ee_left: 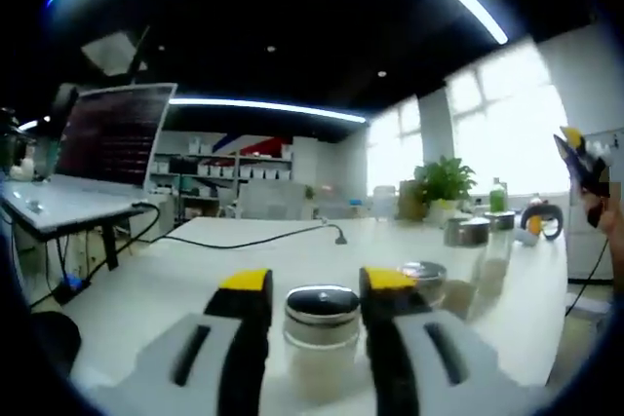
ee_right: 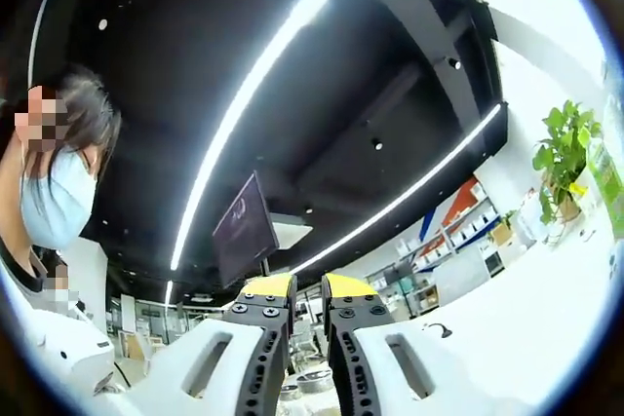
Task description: Rotate the seasoning bottle until the label or dispensing opening points toward the visible target arrow and the bottle remains upright within the marked orientation range
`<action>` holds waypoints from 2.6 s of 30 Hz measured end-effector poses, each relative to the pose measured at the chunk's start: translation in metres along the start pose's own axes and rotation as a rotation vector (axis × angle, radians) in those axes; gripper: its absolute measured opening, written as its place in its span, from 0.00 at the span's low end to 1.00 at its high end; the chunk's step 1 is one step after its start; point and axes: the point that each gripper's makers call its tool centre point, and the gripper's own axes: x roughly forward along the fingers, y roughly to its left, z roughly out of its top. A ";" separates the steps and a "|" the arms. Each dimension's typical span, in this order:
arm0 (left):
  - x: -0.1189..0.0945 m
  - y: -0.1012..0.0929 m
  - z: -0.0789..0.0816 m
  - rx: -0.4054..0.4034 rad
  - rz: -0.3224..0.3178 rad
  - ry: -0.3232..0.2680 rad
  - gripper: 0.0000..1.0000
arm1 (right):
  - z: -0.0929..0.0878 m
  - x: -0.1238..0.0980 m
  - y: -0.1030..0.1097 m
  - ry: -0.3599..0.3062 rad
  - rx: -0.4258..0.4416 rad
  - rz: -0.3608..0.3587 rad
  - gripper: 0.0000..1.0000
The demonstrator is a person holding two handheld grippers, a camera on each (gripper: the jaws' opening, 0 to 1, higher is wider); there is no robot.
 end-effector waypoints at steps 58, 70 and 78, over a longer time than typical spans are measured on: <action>0.007 -0.028 -0.009 0.033 -0.696 0.261 0.31 | 0.007 -0.006 0.000 -0.039 0.059 0.019 0.08; 0.005 -0.029 -0.011 0.049 -0.810 0.236 0.31 | 0.008 -0.008 -0.003 -0.037 0.043 0.021 0.08; 0.005 -0.030 -0.011 0.011 -0.828 0.245 0.32 | 0.009 -0.009 -0.006 -0.039 0.045 0.011 0.09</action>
